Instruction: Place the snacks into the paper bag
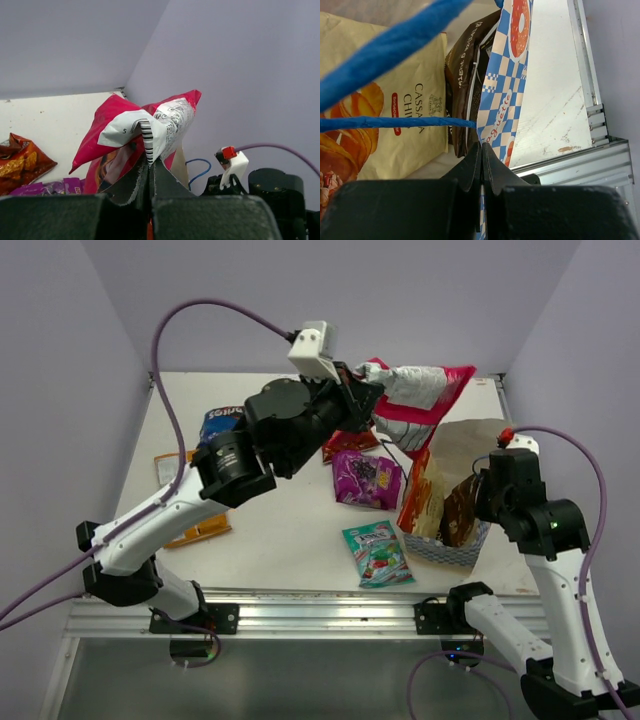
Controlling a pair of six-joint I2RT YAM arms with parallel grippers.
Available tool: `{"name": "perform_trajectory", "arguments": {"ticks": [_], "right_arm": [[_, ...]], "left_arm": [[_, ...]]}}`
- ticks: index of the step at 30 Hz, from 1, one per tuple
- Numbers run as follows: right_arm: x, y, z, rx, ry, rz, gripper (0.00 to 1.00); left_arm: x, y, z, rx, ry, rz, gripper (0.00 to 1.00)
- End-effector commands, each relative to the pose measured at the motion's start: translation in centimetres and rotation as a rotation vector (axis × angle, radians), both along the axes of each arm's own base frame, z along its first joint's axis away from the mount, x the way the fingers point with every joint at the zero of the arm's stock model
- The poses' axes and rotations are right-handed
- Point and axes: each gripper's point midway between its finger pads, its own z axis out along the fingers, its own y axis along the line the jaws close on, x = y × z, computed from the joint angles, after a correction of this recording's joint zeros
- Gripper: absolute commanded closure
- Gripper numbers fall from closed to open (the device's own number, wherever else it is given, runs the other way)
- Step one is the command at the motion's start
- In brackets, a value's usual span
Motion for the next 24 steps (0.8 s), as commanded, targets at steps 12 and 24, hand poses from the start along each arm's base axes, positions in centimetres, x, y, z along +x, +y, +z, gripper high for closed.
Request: {"name": "perform_trajectory", "arguments": {"ticks": [12, 24], "right_arm": [[-1.2, -0.2, 0.2, 0.009, -0.001, -0.013, 1.00], [-2.3, -0.7, 0.8, 0.008, -0.016, -0.030, 1.00]], "left_arm": [[-7.6, -10.4, 1.4, -0.093, -0.169, -0.497, 1.00], [-8.5, -16.6, -10.8, 0.053, 0.036, -0.616, 1.00]]}}
